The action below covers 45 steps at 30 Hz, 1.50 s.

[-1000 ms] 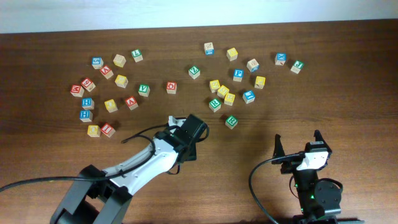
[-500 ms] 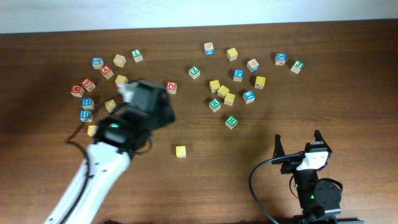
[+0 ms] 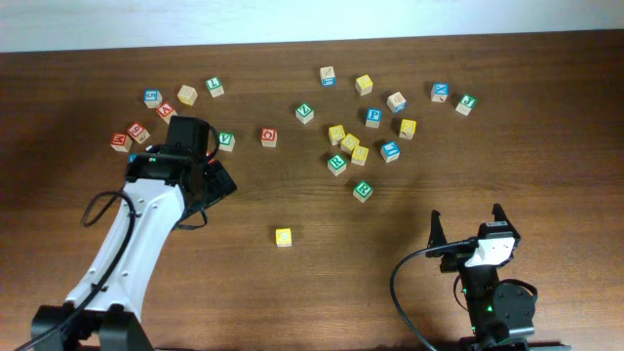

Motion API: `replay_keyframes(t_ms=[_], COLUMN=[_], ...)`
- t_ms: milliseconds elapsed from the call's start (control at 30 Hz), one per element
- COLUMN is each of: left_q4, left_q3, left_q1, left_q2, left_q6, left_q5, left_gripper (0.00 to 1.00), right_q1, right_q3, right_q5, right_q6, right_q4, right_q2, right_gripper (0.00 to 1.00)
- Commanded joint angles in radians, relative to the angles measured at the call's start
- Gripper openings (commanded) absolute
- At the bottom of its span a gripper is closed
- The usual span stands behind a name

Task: Spell out CVPR
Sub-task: 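Move the left gripper to the green V block at left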

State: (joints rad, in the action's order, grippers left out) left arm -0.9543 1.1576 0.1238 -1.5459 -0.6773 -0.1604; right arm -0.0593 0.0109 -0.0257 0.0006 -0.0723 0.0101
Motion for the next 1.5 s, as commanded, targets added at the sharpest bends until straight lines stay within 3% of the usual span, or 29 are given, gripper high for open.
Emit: replay_keyframes(t_ms=[0, 233, 633, 767, 1033, 1133, 1367, 1467], left_q4=[-0.002, -0.072, -0.101, -0.011, 0.109, 0.135, 0.122, -0.017], left_q3=[0.002, 0.001, -0.012, -0.012, -0.012, 0.000, 0.309, 0.511], left_q1=[-0.019, -0.157, -0.161, -0.161, -0.110, -0.098, -0.098, -0.097], left_q2=[-0.014, -0.014, -0.014, -0.014, -0.016, -0.015, -0.016, -0.051], left_q6=[0.000, 0.000, 0.001, 0.176, 0.219, 0.223, 0.280, 0.331], left_q5=[0.006, 0.014, 0.051, 0.185, 0.200, 0.218, 0.301, 0.319], left_gripper=[0.99, 0.99, 0.99, 0.99, 0.99, 0.91, 0.93, 1.00], right_q1=[0.008, 0.008, 0.008, 0.008, 0.008, 0.008, 0.008, 0.008], right_q3=[-0.005, -0.005, -0.005, -0.005, -0.005, -0.005, -0.005, -0.005], right_q5=[-0.012, -0.012, -0.012, -0.012, -0.012, -0.012, -0.012, -0.011], right_q6=[0.003, 0.003, 0.003, 0.003, 0.003, 0.003, 0.003, 0.003], right_q4=[-0.006, -0.006, -0.006, -0.006, -0.006, -0.006, -0.006, -0.006], right_q2=[-0.006, -0.006, -0.006, -0.006, -0.006, -0.006, -0.006, -0.006], right_gripper=[0.98, 0.98, 0.98, 0.99, 0.98, 0.98, 0.98, 0.98])
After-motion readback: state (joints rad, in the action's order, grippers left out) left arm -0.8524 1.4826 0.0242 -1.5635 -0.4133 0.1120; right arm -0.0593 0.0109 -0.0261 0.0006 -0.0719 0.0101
